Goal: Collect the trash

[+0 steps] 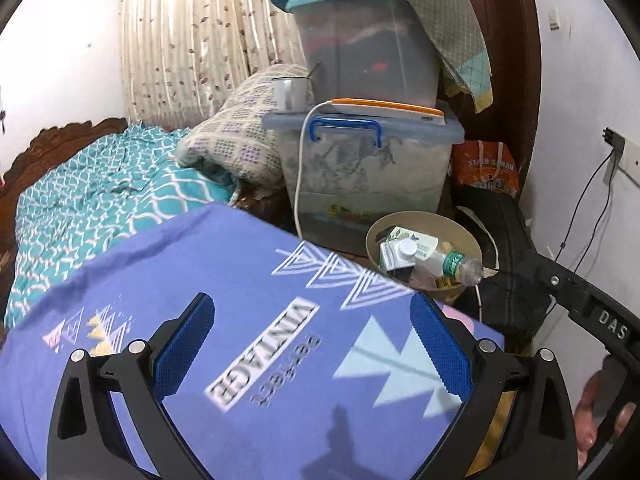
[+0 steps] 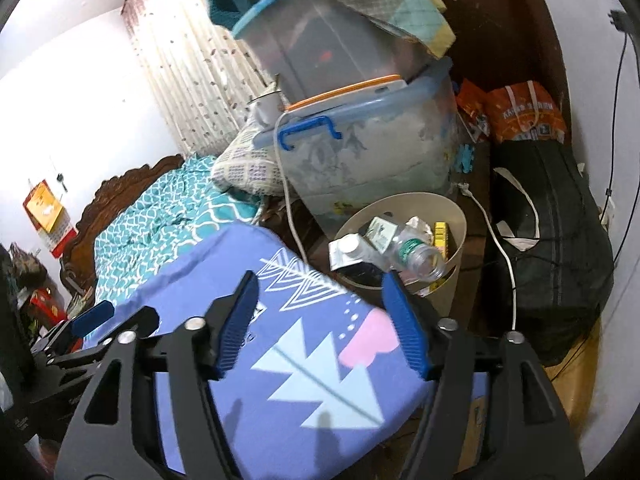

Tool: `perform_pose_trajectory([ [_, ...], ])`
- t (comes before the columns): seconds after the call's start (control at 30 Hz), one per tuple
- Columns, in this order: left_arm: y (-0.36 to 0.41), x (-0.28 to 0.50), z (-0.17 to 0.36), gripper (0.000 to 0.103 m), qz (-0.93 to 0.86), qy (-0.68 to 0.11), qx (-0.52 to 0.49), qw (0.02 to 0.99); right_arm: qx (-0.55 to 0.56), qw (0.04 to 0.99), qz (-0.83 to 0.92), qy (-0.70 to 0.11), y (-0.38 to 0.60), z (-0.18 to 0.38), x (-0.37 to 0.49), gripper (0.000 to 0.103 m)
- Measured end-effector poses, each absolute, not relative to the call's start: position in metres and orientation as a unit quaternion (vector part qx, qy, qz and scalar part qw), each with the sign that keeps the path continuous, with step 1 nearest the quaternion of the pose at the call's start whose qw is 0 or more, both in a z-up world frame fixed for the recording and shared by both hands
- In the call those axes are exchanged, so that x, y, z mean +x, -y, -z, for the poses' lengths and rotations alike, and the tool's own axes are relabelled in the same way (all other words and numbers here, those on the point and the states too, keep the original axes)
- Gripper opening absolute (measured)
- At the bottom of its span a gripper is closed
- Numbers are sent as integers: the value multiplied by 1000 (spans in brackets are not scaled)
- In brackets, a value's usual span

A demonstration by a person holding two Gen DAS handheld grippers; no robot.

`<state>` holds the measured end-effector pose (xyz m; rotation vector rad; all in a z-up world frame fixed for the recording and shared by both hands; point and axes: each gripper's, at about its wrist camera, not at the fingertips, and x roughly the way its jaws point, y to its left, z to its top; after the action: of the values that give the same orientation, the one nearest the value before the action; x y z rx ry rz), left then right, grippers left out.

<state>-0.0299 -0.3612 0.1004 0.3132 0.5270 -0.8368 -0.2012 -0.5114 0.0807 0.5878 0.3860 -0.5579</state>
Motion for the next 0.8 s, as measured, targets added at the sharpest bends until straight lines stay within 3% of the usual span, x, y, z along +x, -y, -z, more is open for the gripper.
perform_pose_trajectory([
  [0.33, 301, -33, -105, 94, 348, -279, 124, 886, 272, 912, 247, -182, 460, -95, -198, 94],
  [0.8, 264, -38, -108, 94, 322, -291, 117, 893, 274, 916, 242, -164, 437, -104, -202, 99],
])
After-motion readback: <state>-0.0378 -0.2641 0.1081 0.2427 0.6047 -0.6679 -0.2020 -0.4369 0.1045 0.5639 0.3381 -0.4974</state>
